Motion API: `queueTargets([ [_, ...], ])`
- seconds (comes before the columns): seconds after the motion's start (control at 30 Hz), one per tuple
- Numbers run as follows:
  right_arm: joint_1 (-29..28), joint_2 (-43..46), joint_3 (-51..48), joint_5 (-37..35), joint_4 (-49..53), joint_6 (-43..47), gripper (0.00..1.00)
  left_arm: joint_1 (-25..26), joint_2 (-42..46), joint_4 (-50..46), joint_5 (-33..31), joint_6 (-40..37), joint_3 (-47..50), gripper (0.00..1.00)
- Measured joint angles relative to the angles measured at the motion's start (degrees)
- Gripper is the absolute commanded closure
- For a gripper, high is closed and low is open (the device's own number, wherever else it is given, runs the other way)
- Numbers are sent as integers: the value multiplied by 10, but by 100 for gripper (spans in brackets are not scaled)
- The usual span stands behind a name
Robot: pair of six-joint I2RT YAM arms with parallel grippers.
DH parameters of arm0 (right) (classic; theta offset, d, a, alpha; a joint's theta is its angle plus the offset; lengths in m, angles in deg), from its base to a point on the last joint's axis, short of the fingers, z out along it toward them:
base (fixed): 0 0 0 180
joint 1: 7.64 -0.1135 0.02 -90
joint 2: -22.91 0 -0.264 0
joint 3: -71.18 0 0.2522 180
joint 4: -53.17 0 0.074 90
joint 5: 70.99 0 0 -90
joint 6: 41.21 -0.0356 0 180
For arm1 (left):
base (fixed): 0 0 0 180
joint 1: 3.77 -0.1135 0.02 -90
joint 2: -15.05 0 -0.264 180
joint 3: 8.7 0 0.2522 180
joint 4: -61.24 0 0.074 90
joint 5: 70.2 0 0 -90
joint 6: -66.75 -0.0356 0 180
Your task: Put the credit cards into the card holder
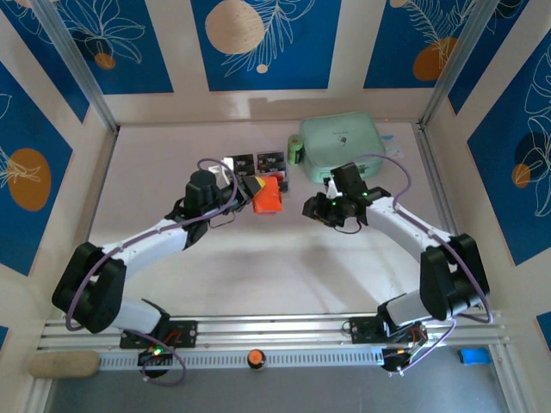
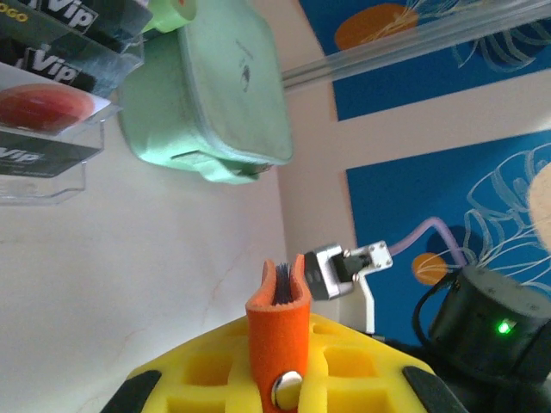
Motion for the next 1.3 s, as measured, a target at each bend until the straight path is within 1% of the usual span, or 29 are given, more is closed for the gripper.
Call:
queueTargets([
  [0.07,19,28,-14,45,-33,-18,50,0,-1,32,-8,28,0,100],
  [0.17,42,57,-33,115,-105,-65,45,0,-10,103,-25,80,0,100],
  [0.27,47,62,-40,166,-174,-117,45,0,-31,165,-42,130,0,100],
  [0.43,34,62,-40,214,-277,-192,45,0,-56,227,-65,190,0,100],
  [0.57,20,62,-40,225,-329,-233,47,1,-61,253,-74,217,-5,100],
  [0.83,5,47,-40,228,-394,-285,51,5,-61,273,-79,232,-16,100],
  [1.03,4,48,-43,228,-422,-306,54,8,-62,273,-83,232,-16,100],
  [1.3,4,73,-62,225,-426,-315,55,10,-73,274,-83,232,-16,100],
])
